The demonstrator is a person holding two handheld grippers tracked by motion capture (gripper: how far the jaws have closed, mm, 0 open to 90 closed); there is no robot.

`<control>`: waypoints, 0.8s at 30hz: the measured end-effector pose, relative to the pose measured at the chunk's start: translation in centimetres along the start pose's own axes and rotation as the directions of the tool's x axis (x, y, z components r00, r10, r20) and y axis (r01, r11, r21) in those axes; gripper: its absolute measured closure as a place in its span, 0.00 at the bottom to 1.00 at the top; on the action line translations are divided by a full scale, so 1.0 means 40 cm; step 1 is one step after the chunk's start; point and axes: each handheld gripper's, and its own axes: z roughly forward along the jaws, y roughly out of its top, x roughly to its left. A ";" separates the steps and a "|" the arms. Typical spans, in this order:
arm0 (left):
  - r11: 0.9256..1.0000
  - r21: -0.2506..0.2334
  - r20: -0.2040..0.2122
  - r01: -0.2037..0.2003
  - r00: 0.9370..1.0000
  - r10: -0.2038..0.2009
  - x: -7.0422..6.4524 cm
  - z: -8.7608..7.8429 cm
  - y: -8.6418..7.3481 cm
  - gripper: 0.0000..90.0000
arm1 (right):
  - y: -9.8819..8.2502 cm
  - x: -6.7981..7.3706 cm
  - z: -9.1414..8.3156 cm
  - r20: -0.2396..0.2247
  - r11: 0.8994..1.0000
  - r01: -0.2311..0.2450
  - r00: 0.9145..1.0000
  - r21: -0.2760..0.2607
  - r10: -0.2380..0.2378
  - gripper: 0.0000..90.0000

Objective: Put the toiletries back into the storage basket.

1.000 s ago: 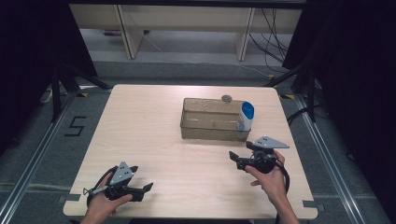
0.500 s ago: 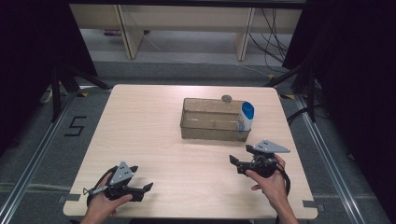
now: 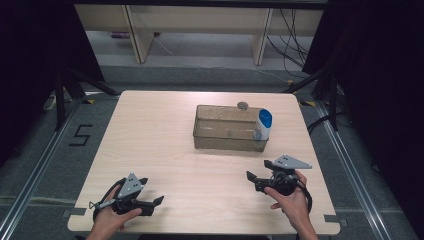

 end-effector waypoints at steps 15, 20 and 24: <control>1.000 0.007 0.001 -0.006 1.000 0.006 0.001 -0.001 0.000 0.17 | -0.029 0.005 -0.021 -0.020 0.999 -0.035 0.999 0.006 0.035 0.21; 1.000 0.001 -0.001 0.002 1.000 -0.002 0.000 0.000 0.000 0.17 | -0.038 0.007 -0.027 -0.028 0.999 -0.035 0.999 -0.003 0.035 0.20; 1.000 0.001 -0.001 0.000 1.000 0.000 0.000 0.000 0.000 0.17 | -0.045 0.013 -0.036 -0.031 0.999 -0.051 0.998 0.008 0.051 0.19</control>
